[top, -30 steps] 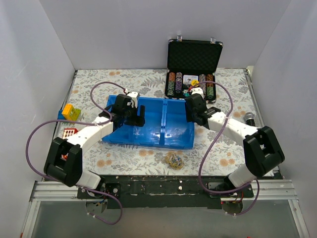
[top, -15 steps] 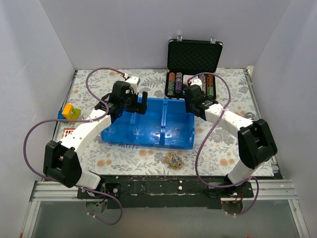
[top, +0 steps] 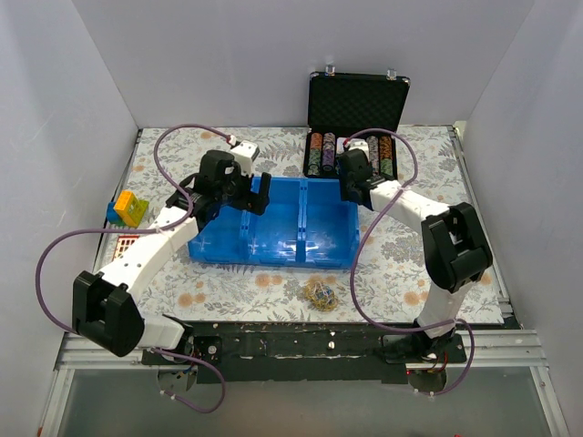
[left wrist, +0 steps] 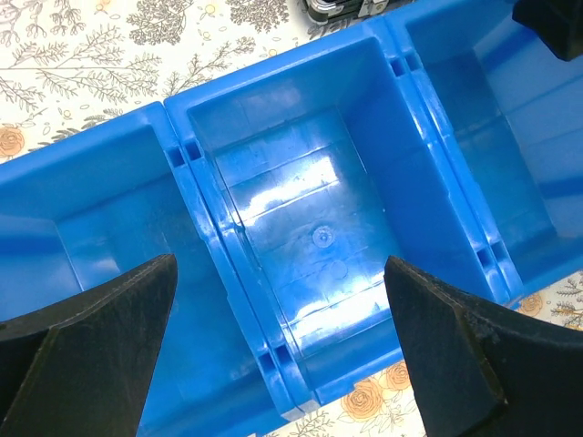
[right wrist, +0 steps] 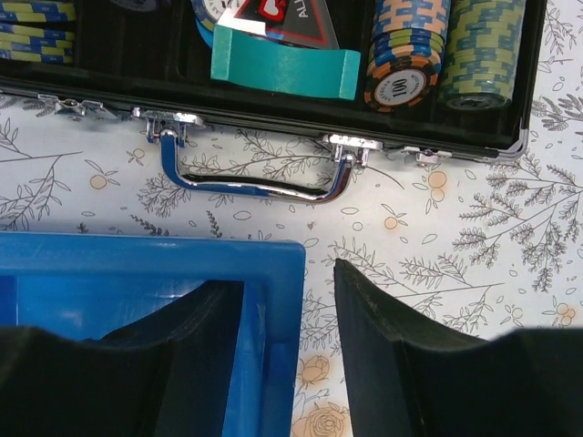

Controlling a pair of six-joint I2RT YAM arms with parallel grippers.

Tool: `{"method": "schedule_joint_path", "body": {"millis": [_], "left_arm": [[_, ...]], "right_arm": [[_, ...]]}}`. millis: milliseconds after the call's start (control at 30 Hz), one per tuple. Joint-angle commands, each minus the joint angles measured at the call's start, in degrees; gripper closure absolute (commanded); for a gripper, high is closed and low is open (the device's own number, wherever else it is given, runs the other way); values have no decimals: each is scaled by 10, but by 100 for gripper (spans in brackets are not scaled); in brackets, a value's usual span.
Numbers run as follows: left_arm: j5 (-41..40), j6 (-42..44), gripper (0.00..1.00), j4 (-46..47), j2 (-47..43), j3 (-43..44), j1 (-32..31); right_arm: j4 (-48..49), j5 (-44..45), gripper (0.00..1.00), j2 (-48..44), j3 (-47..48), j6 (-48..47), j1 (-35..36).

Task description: Untangle the cables

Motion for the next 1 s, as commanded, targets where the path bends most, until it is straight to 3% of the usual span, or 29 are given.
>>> {"method": "schedule_joint_path", "body": {"millis": [0, 233, 433, 533, 667, 800, 900, 933, 967], "left_arm": [[13, 25, 2, 0, -29, -7, -2], [109, 91, 2, -8, -50, -22, -2], [195, 177, 2, -44, -104, -42, -2], [281, 207, 2, -56, -151, -69, -3], [372, 214, 2, -60, -184, -121, -12], [372, 200, 5, -48, -184, -154, -33], [354, 187, 11, -26, -181, -161, -42], [351, 185, 17, -19, -178, -161, -45], [348, 183, 24, -13, -178, -159, -47]], "right_arm": [[19, 2, 48, 9, 44, -5, -8], [8, 4, 45, 18, 83, -15, -12], [-1, -17, 26, -64, 63, -2, -3], [-9, -37, 19, -135, 26, 9, 30], [-9, -60, 18, -235, -77, 24, 102], [-1, -87, 18, -339, -195, 38, 170], [-29, -101, 26, -392, -246, 62, 192], [-40, -105, 37, -405, -257, 70, 197], [-44, -106, 57, -420, -268, 78, 201]]}}
